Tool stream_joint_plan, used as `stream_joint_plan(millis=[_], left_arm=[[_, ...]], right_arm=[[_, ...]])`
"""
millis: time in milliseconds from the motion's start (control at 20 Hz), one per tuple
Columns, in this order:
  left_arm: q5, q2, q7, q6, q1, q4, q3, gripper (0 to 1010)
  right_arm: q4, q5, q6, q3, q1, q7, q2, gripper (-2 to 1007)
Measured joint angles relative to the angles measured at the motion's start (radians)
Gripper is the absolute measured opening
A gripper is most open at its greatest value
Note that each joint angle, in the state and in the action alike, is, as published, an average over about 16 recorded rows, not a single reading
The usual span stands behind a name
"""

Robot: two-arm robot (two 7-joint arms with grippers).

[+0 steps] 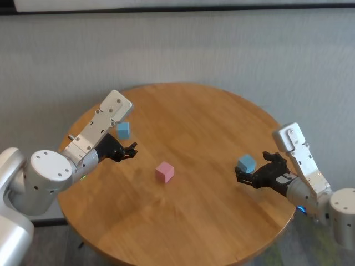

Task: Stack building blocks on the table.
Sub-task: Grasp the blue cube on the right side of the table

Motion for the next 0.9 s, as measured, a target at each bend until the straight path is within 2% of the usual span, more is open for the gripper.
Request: stream_joint_plan(millis=[450,900], left_arm=[[0.000,0.000,0.000,0.000,0.000,0.000,0.000,1000],[0.000,0.000,0.000,0.000,0.000,0.000,0.000,1000]], right_arm=[[0.058,-0.013,0.004,0.014,0.030,0.004,-0.048,1005],[0.083,-0.024,0.007,0.035,0.040,0.004,-0.079,1005]])
